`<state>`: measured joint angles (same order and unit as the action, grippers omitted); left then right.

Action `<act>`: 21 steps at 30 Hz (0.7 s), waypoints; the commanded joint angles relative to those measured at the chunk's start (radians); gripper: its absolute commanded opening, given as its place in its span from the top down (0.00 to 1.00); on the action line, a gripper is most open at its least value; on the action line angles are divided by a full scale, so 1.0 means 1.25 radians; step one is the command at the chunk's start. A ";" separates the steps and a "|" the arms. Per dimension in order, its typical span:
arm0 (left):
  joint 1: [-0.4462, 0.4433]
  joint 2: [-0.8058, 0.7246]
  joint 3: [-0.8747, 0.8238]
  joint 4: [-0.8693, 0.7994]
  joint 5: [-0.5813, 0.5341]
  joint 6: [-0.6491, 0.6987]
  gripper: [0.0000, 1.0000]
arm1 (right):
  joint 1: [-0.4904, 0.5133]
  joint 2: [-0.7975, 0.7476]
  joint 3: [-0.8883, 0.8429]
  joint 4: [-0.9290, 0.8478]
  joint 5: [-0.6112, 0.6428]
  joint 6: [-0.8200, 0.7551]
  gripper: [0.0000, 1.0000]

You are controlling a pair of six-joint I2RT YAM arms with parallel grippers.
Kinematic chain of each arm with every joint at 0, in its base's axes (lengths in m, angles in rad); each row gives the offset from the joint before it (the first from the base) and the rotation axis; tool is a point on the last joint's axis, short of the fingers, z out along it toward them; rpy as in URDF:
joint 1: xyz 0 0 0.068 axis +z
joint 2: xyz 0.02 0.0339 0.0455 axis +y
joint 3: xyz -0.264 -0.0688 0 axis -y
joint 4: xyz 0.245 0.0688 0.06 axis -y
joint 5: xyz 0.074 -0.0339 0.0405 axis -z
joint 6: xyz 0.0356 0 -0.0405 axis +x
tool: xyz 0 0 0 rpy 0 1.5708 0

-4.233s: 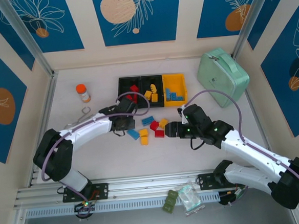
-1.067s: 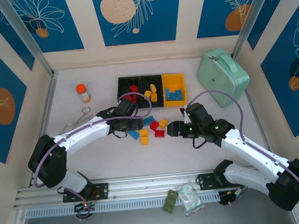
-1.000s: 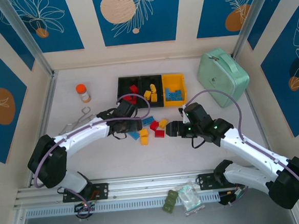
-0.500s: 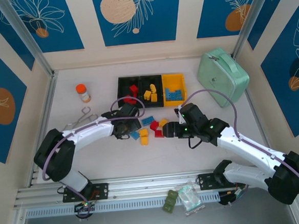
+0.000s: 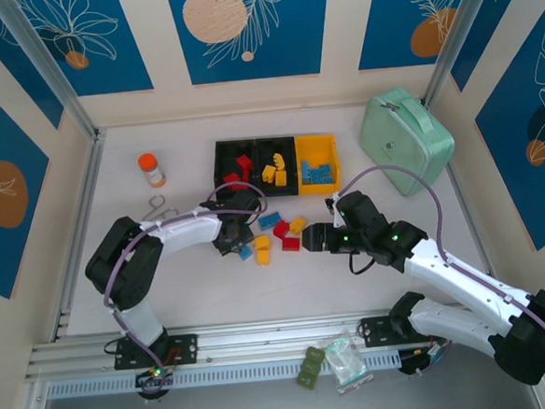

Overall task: Sort the legos into containers by color
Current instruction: Pick up the lego from the center of the table, then place the lego in the container.

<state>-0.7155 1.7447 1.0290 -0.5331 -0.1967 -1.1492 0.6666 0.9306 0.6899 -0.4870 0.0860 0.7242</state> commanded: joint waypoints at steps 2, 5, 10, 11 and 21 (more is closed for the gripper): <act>0.004 0.006 0.004 0.002 0.007 0.004 0.66 | -0.005 -0.017 -0.016 -0.009 0.011 0.009 0.31; 0.005 -0.013 0.000 -0.005 -0.004 0.013 0.72 | -0.005 -0.017 -0.016 -0.007 0.009 0.011 0.31; 0.015 -0.068 -0.004 -0.028 -0.031 0.042 0.72 | -0.003 -0.017 -0.016 -0.007 0.005 0.014 0.31; 0.018 -0.079 -0.004 -0.030 -0.033 0.049 0.72 | -0.003 -0.017 -0.015 -0.006 0.005 0.015 0.31; 0.025 -0.116 0.089 -0.050 -0.015 0.171 0.72 | 0.004 -0.020 0.008 -0.024 0.026 0.009 0.31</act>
<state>-0.6914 1.6054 1.0760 -0.5663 -0.2180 -1.0119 0.6655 0.9237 0.6861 -0.4881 0.0982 0.7341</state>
